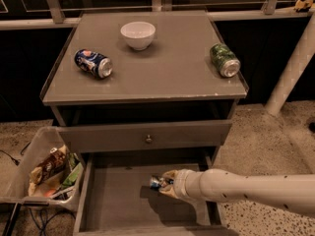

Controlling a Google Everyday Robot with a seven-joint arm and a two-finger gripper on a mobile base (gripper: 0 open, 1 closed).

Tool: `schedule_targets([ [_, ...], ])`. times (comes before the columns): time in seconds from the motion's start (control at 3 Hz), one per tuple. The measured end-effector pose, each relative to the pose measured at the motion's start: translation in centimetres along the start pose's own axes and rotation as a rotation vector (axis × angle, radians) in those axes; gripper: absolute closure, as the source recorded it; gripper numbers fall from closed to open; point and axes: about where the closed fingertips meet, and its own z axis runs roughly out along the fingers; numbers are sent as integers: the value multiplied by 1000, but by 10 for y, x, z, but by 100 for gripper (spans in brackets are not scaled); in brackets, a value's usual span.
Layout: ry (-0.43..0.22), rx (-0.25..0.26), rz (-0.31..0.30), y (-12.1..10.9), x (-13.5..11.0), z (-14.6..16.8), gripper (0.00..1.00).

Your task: Place redbull can into middle drawer

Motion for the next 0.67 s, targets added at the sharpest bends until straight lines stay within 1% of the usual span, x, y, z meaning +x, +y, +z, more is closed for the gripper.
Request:
schedule_targets([
  [0.33,12,30,8,-10,10,15,100],
  [0.67,12,32,8,-10,10,16,82],
])
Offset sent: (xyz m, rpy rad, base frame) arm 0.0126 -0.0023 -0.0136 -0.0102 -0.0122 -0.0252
